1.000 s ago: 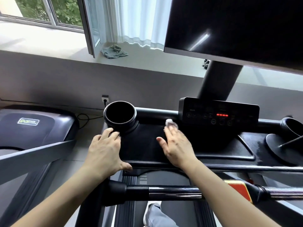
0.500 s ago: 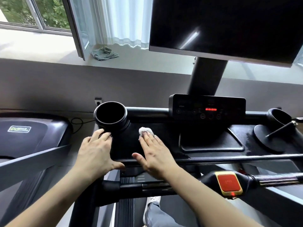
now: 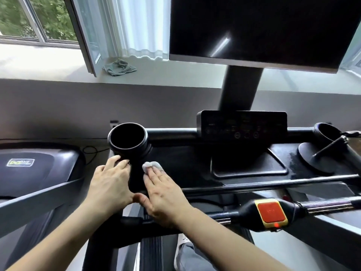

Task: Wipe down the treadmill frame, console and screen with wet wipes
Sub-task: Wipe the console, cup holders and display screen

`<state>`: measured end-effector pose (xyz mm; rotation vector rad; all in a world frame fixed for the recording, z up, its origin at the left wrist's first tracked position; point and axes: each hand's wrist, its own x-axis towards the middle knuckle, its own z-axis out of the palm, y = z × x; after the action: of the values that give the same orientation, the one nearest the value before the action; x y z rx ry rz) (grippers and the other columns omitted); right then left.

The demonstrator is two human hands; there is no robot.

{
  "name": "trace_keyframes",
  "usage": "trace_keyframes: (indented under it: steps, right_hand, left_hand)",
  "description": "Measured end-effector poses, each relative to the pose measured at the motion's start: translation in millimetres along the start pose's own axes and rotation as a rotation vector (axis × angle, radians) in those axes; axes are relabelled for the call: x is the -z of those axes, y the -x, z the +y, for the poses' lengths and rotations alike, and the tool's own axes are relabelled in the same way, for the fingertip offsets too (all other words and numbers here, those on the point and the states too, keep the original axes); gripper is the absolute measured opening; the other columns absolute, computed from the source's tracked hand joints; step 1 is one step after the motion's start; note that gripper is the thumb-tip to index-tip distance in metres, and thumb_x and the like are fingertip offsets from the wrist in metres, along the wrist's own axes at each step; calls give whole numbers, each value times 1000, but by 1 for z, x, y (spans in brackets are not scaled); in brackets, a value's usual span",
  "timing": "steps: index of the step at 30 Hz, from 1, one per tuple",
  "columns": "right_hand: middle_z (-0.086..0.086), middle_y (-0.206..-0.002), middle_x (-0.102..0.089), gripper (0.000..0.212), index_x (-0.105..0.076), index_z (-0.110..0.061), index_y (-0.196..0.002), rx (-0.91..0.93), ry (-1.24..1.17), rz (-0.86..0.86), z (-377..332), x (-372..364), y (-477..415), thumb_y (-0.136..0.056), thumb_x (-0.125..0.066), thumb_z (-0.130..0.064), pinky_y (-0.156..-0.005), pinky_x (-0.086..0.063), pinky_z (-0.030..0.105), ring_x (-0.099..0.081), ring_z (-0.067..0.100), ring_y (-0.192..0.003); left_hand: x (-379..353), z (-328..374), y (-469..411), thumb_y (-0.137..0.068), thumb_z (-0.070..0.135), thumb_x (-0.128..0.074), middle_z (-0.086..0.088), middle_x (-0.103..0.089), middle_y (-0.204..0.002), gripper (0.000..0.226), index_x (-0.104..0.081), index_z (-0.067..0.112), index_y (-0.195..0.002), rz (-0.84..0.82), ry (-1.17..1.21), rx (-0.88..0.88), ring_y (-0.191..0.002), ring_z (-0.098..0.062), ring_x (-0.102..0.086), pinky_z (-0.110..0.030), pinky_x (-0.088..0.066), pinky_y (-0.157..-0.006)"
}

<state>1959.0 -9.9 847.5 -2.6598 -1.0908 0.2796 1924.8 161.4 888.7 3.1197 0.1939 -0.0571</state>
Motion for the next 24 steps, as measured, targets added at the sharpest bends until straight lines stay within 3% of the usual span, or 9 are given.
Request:
trace_keyframes:
  steps: [3,7,10,12,14,15,19,21,24]
  right_hand:
    - [14,-169,-6,93,-24,-3,-159,26,60,13,31,5,24,-98,0,-69,-127,6,34,-5,25,-158]
    - [5,-170,1,101,-15,-10,-162,-259,168,59,99,20,55,-90,18,-72,-127,8,37,2,18,-158]
    - [8,-171,-10,97,-15,-8,-162,-451,209,70,112,32,57,-92,6,-71,-128,3,42,-5,20,-158]
    - [20,-165,-25,98,-29,1,-156,-488,226,94,92,26,48,-93,-6,-70,-127,-11,46,-21,32,-155]
    - [29,-155,-39,94,-43,8,-147,-387,200,135,61,8,35,-94,-21,-66,-123,-25,51,-36,42,-147]
    - [31,-156,-37,91,-42,10,-147,-300,159,138,43,-2,29,-95,-24,-63,-124,-23,52,-33,43,-148]
    - [19,-169,-9,75,-24,3,-158,13,17,57,-19,-13,18,-105,-28,-50,-127,7,36,-4,29,-158]
    - [15,-169,-13,68,-28,-2,-157,96,57,78,-17,-14,24,-105,-28,-46,-128,1,36,-8,24,-158]
    - [11,-167,-26,65,-37,-10,-156,40,148,121,20,-14,51,-103,-28,-48,-127,-15,41,-21,20,-155]
  left_hand:
    - [-2,-1,1,-46,99,-59,4,-55,-148,124,-62,15,-137,31,-19,-10,-149,-20,-31,-43,-39,-110]
    - [0,2,2,-53,94,-64,5,-49,-155,121,-56,15,-143,23,-39,-13,-152,-19,-25,-41,-35,-113]
    - [0,3,1,-54,95,-62,6,-45,-157,122,-53,16,-146,11,-41,-15,-153,-18,-22,-41,-32,-115]
    - [-1,3,1,-54,95,-62,6,-45,-157,121,-53,16,-146,19,-34,-21,-153,-18,-22,-41,-32,-114]
    - [-2,2,0,-54,95,-63,7,-46,-155,120,-54,16,-144,20,-37,-25,-152,-18,-22,-41,-32,-113]
    - [-3,2,-1,-53,95,-63,8,-48,-154,119,-56,16,-142,15,-41,-26,-151,-18,-23,-41,-33,-112]
    - [-11,-3,-1,-56,87,-51,-1,-61,-142,108,-66,8,-129,60,11,-38,-145,-25,-38,-49,-42,-103]
    - [-13,-6,0,-57,87,-41,-2,-63,-140,110,-67,7,-127,73,4,-50,-142,-27,-43,-50,-44,-101]
    - [-11,-6,2,-53,99,-49,2,-57,-146,121,-61,11,-136,55,-44,-53,-145,-23,-35,-47,-40,-107]
